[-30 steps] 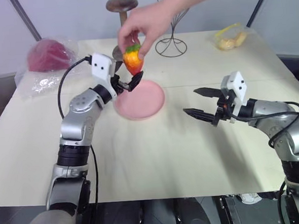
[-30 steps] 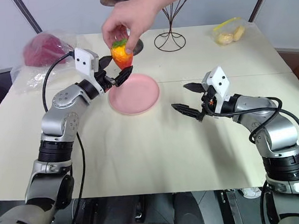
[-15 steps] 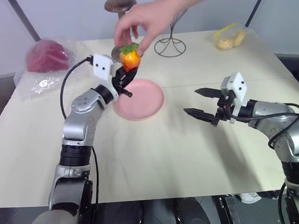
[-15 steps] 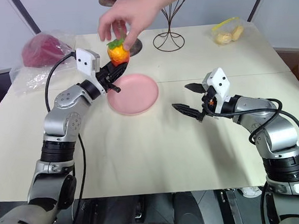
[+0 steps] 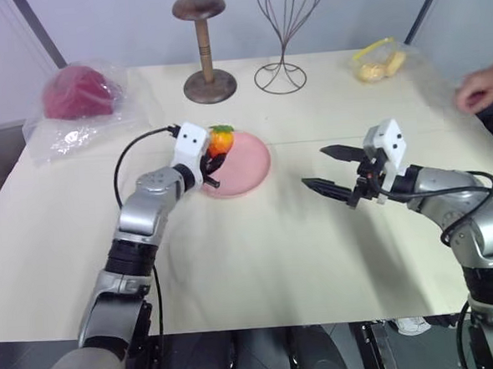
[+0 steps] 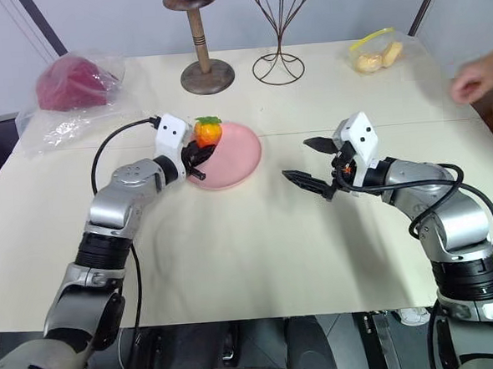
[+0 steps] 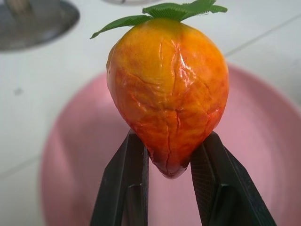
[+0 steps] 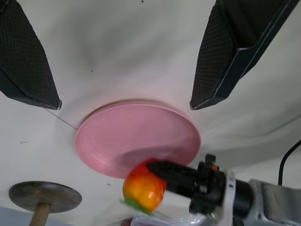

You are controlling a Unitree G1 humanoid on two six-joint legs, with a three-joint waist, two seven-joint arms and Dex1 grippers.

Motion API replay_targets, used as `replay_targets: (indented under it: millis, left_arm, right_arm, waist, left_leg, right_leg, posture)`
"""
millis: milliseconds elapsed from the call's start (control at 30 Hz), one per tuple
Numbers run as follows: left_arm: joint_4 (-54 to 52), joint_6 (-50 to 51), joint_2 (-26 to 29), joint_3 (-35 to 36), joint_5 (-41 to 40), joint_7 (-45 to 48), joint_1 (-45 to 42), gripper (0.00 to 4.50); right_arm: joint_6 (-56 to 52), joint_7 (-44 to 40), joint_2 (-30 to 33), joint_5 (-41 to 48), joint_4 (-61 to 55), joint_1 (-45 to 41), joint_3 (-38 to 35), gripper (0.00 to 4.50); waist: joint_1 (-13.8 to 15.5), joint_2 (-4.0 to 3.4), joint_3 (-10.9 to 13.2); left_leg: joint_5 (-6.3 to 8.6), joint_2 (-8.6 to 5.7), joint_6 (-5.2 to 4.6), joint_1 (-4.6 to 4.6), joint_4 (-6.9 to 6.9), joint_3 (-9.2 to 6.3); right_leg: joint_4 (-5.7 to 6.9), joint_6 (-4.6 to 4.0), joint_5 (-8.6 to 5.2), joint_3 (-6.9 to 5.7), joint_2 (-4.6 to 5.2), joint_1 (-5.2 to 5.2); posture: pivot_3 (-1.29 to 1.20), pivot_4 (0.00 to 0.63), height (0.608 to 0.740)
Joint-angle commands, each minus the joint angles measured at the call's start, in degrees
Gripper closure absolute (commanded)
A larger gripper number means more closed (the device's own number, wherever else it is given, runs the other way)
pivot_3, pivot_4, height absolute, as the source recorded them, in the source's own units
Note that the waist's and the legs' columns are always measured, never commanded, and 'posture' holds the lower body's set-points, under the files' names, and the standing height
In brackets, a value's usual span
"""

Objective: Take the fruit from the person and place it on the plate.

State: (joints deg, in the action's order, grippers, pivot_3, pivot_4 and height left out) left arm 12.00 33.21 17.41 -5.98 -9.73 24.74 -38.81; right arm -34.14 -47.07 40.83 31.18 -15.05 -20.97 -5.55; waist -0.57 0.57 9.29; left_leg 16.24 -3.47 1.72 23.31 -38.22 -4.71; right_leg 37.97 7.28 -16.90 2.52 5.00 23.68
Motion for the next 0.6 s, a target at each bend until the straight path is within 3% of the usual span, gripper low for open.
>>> replay_targets:
  millis: [33, 67, 100, 267, 467, 600]
  left_arm:
    - [0.5, -2.7, -0.9, 0.6, 0.5, 0.4, -1.2, 3.32]
    - [0.5, -2.7, -1.2, 1.0, 0.1, 0.5, -1.2, 2.78]
    - [0.5, -3.0, -1.4, 1.4, 0.0, 0.7, -1.2, 2.54]
    - [0.2, -4.1, -1.9, 2.9, -0.6, 0.9, -1.5, 0.03]
    - [-1.5, -4.9, -1.5, 5.7, -0.7, -1.0, -2.6, 0.03]
    - [-7.3, -4.6, -0.2, 11.5, -4.2, -1.7, -2.3, 0.03]
  right_arm:
    - [0.2, 0.5, -0.3, 1.0, -2.5, -0.2, -1.7, 0.00]
    - [0.2, 0.6, -0.3, 1.1, -2.6, -0.1, -1.7, 0.00]
    - [0.2, 0.6, -0.3, 1.1, -2.6, 0.0, -1.7, 0.00]
    - [0.1, 0.9, -0.2, 1.3, -2.8, 0.2, -1.8, 0.00]
    - [0.4, 0.8, -0.2, 1.2, -1.9, -0.4, -1.5, 0.00]
    - [2.3, 1.5, -0.8, -0.6, 0.9, -1.3, -1.4, 0.00]
  waist:
    - [0.0, 0.00, 0.0]
    - [0.0, 0.00, 0.0]
    - [0.0, 0.00, 0.0]
    - [0.0, 0.00, 0.0]
    - [0.0, 0.00, 0.0]
    - [-0.1, 0.00, 0.0]
  left_leg:
    - [0.00, 0.00, 0.00, 0.00, 0.00, 0.00]
    - [0.00, 0.00, 0.00, 0.00, 0.00, 0.00]
    - [0.00, 0.00, 0.00, 0.01, 0.00, 0.00]
    - [0.00, 0.00, 0.00, 0.01, 0.00, 0.00]
    - [0.00, 0.00, 0.00, 0.01, 0.00, 0.00]
    - [0.00, 0.00, 0.00, 0.01, 0.00, 0.00]
  right_leg:
    - [0.00, 0.00, 0.00, 0.00, 0.00, 0.00]
    - [0.00, 0.00, 0.00, 0.00, 0.00, 0.00]
    - [0.00, 0.00, 0.00, 0.00, 0.00, 0.01]
    - [0.00, 0.00, 0.00, 0.00, 0.01, 0.01]
    - [0.00, 0.00, 0.00, 0.00, 0.01, 0.01]
    - [0.00, 0.00, 0.00, 0.00, 0.01, 0.02]
  posture:
    - [0.00, 0.150, 0.740]
    - [0.00, 0.150, 0.740]
    - [0.00, 0.150, 0.740]
    - [0.00, 0.150, 0.740]
    - [0.00, 0.150, 0.740]
    - [0.00, 0.150, 0.740]
